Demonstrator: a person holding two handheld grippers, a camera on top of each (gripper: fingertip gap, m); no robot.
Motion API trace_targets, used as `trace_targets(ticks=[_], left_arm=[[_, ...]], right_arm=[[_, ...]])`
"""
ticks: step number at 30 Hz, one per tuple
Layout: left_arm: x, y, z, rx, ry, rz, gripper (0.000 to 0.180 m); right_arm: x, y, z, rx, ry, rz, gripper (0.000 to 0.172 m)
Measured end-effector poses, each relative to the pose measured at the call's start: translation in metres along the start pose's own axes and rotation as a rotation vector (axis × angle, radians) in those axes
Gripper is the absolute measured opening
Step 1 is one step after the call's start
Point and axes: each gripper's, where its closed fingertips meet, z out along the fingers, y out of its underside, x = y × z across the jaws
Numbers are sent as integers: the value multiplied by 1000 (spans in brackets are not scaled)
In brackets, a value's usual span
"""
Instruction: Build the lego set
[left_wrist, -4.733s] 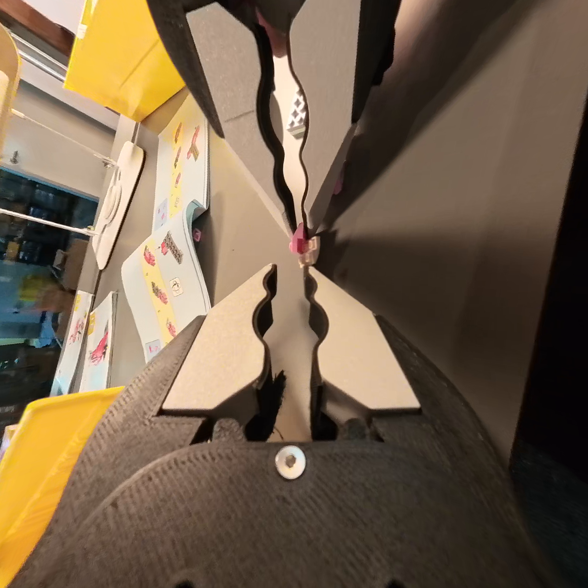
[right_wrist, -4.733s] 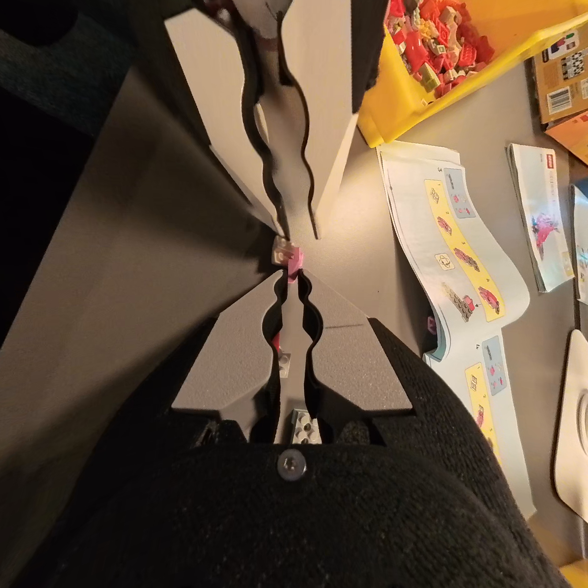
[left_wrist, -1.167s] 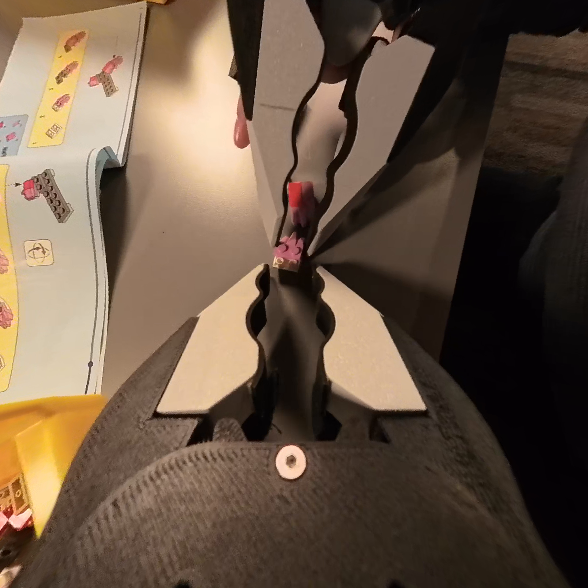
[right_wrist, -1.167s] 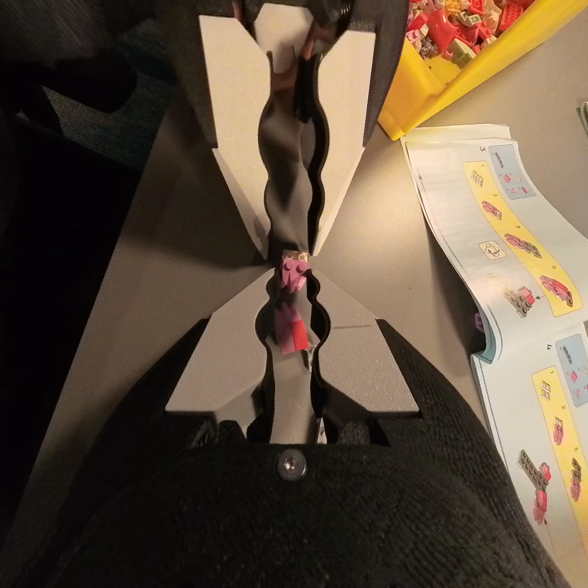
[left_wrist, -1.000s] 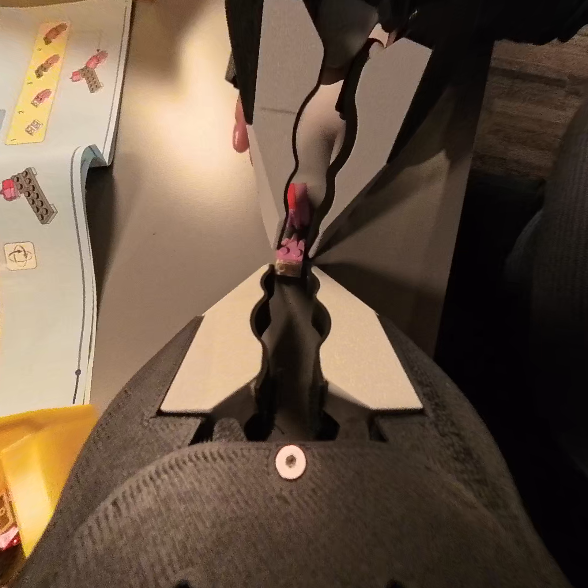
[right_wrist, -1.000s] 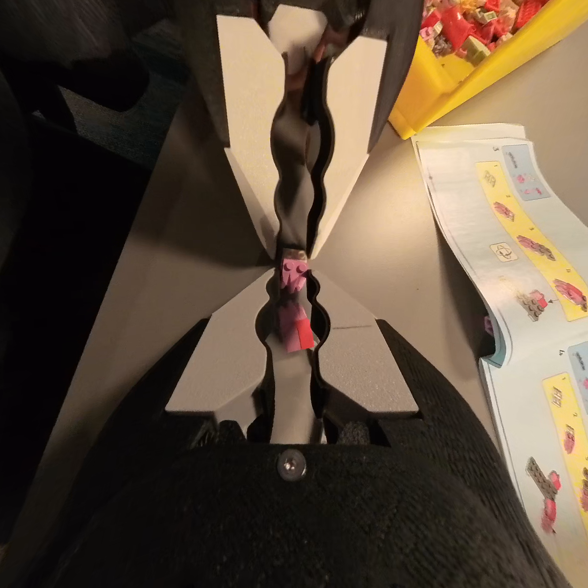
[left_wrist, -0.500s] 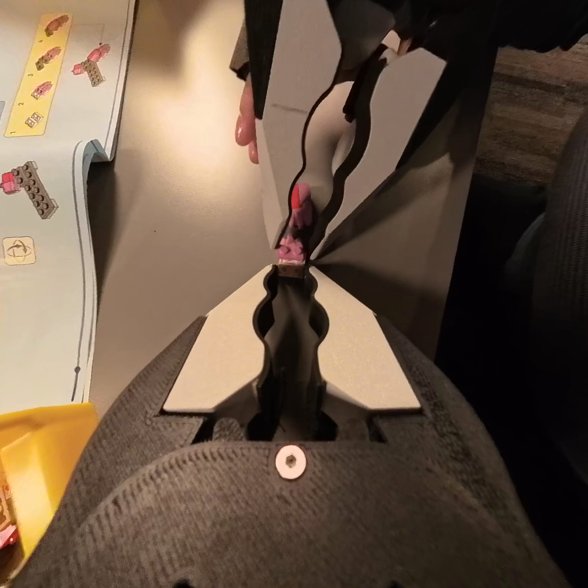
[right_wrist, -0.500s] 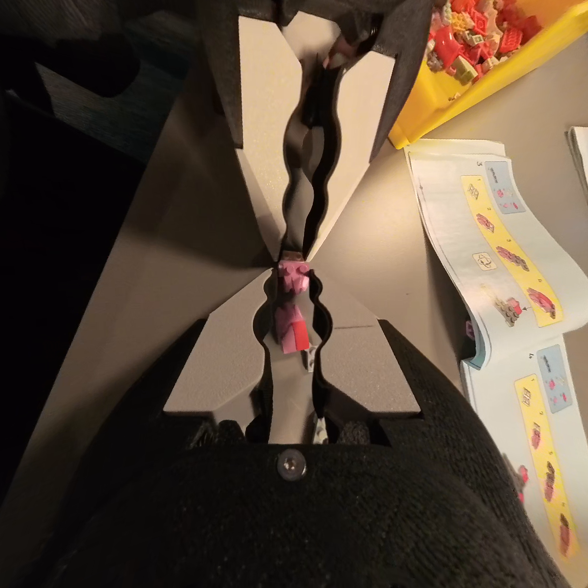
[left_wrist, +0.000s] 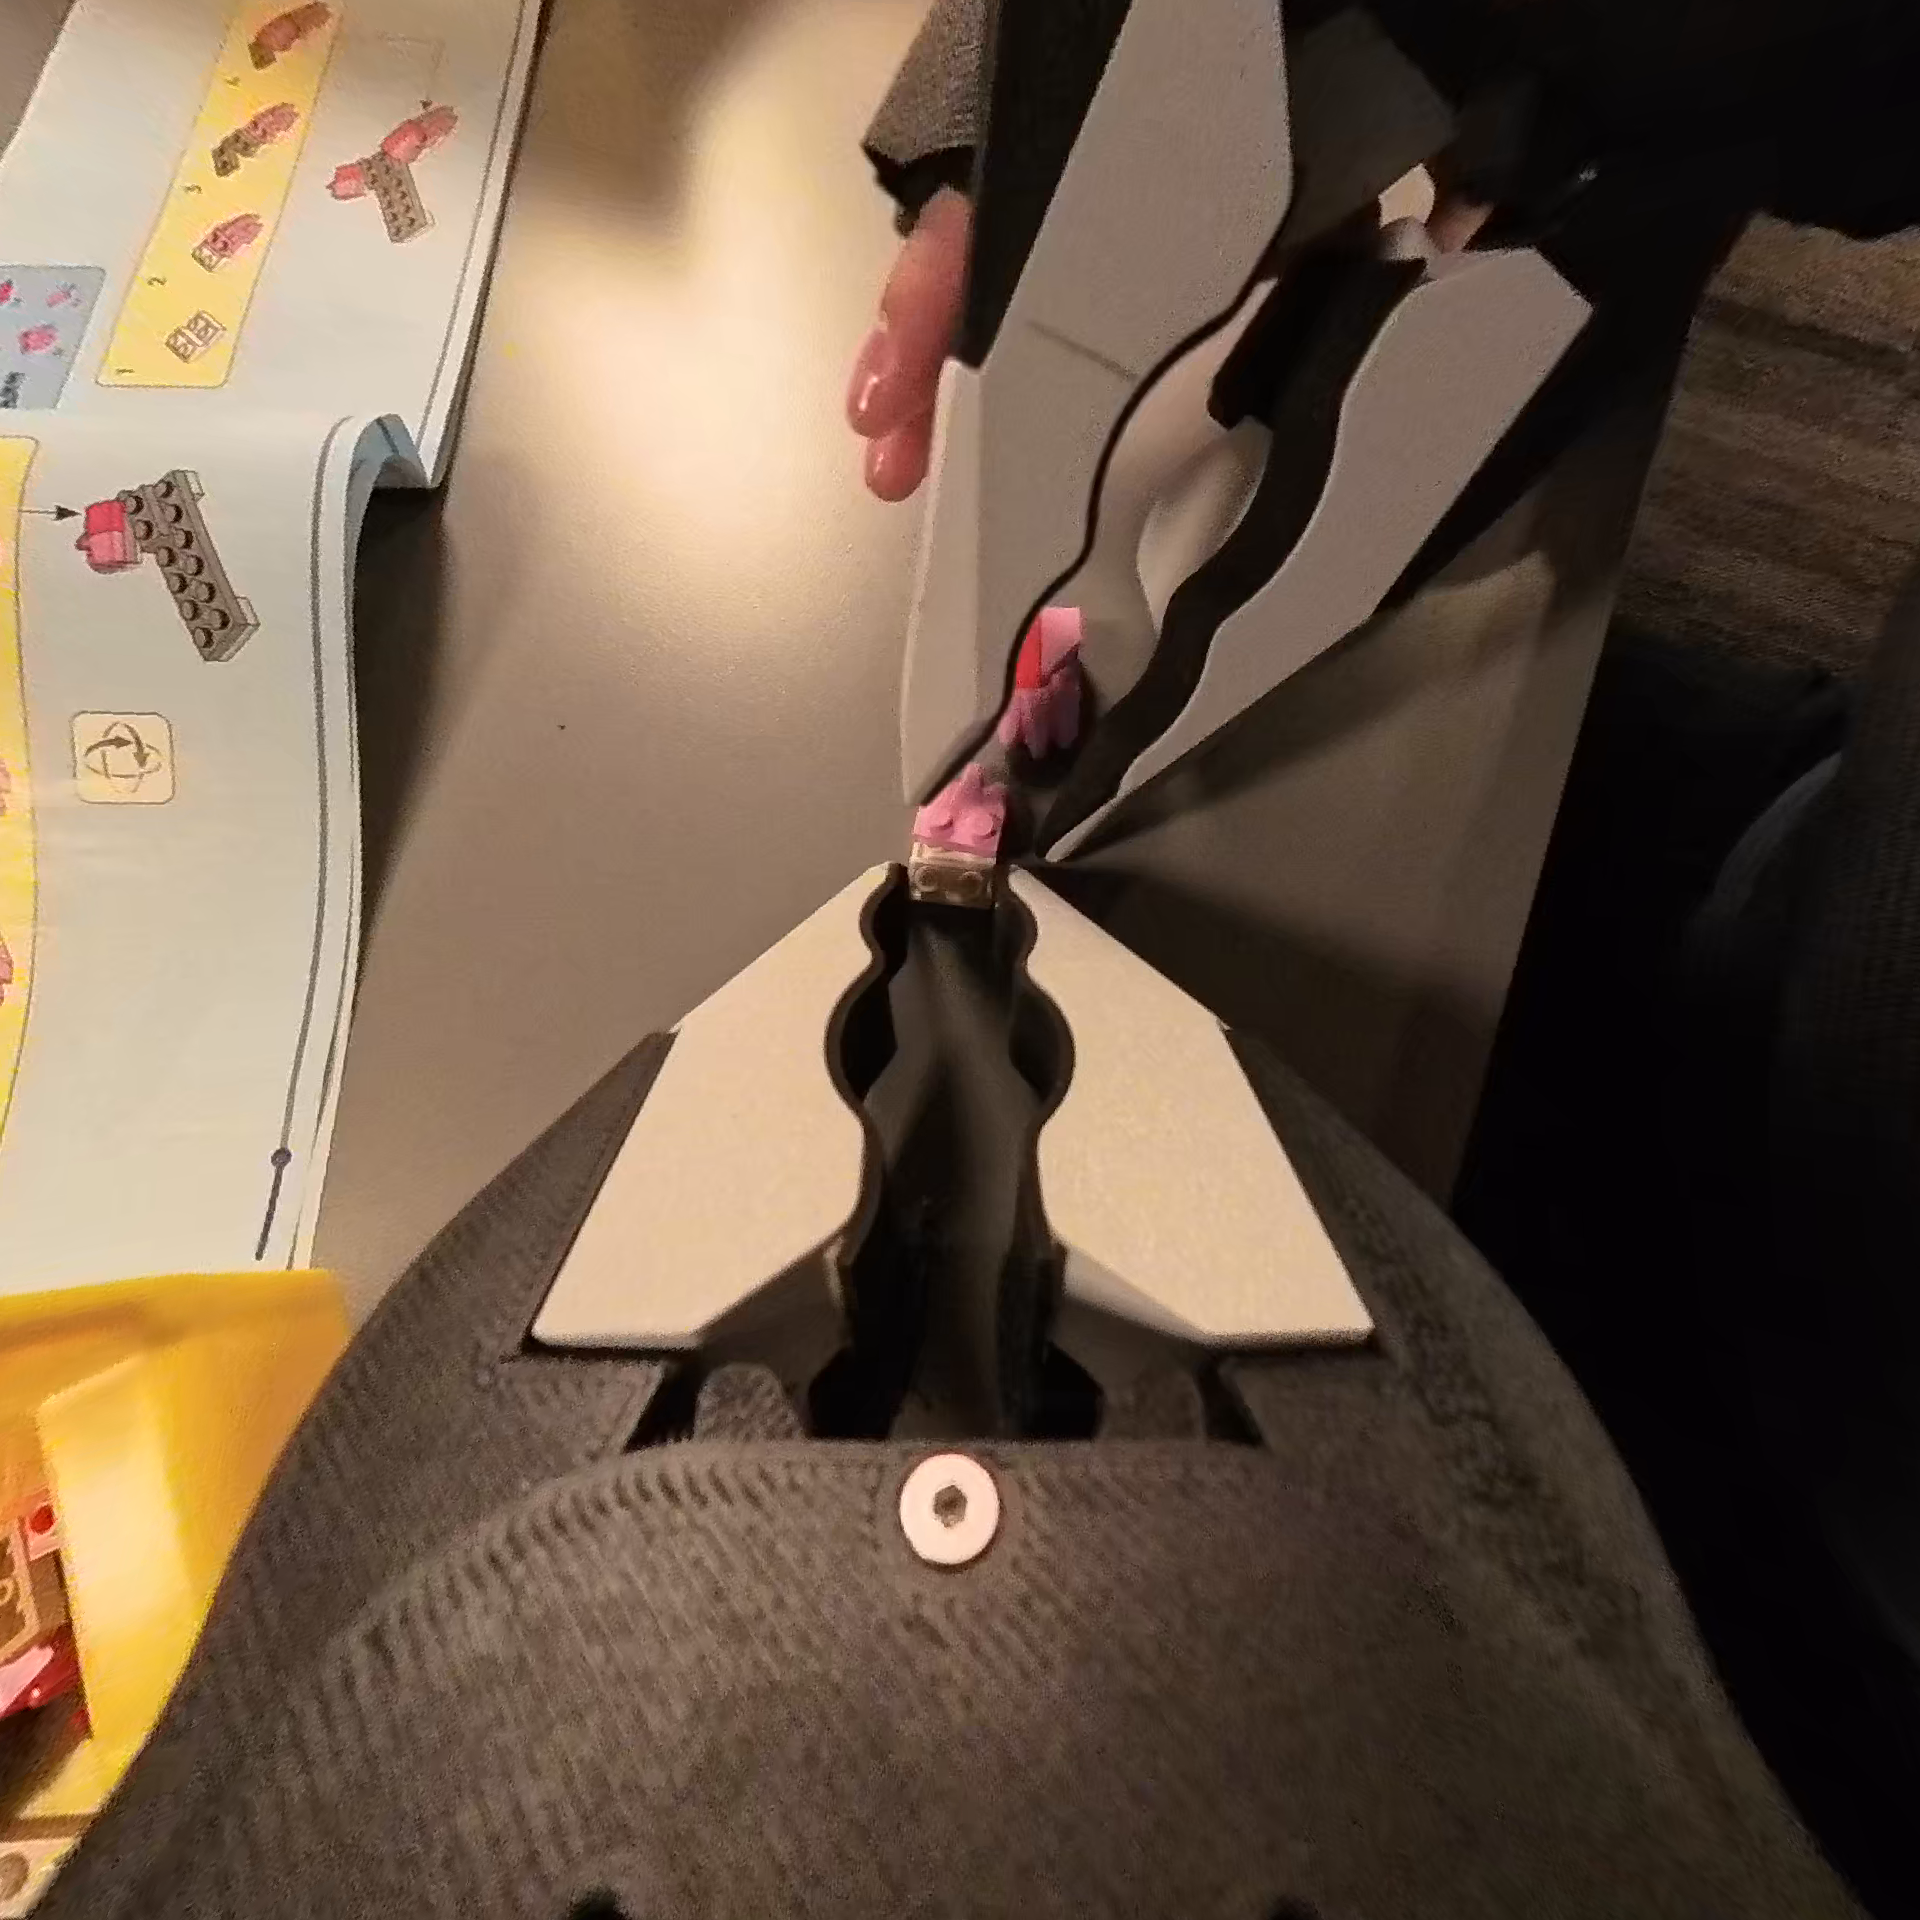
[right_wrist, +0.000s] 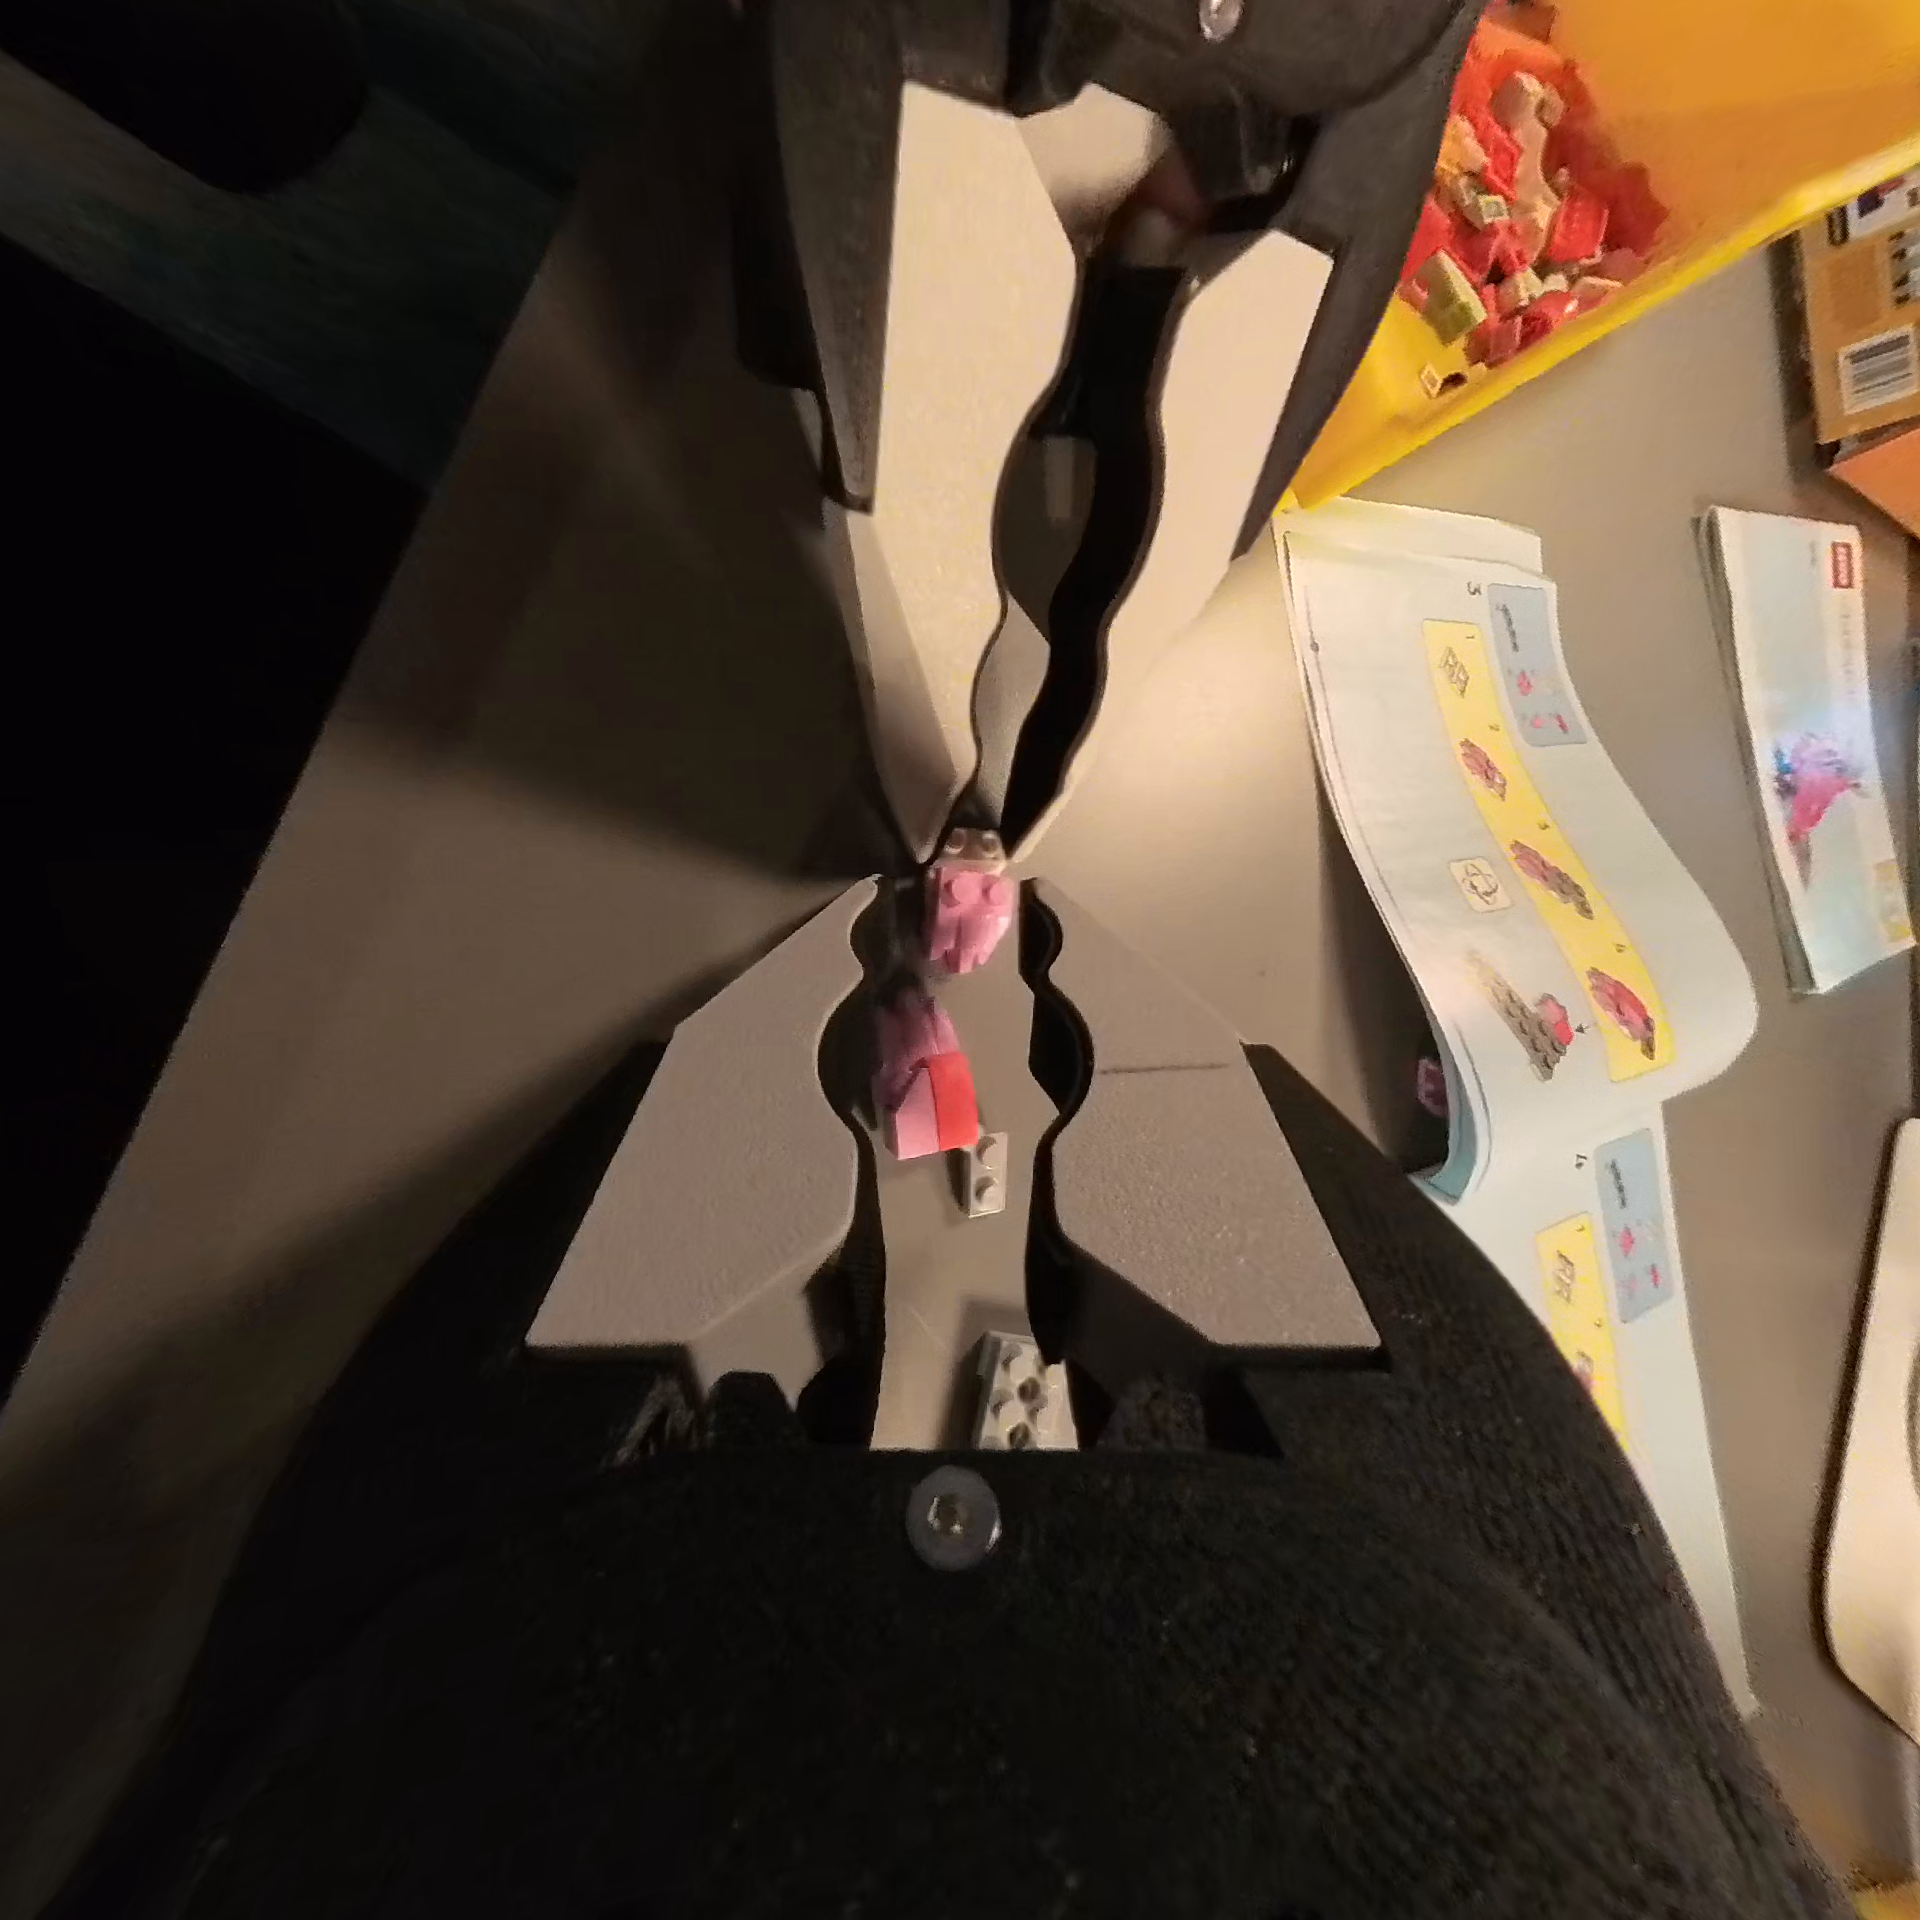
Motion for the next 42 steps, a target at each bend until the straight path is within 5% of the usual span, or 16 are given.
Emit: trace_targets(ticks=[7, 33, 39, 42], left_arm=[[-1, -1, 1, 1, 1, -16, 15], [-15, -12, -4, 109, 70, -427, 14], [-14, -10, -4, 99, 50, -395, 14], [-5, -6, -6, 56, 38, -208, 31]], right_arm=[[-1, 2, 1, -14, -35, 96, 17], [18, 5, 9, -50, 174, -65, 10], [20, 4, 10, -54, 186, -65, 8], [19, 3, 10, -44, 191, -82, 6]])
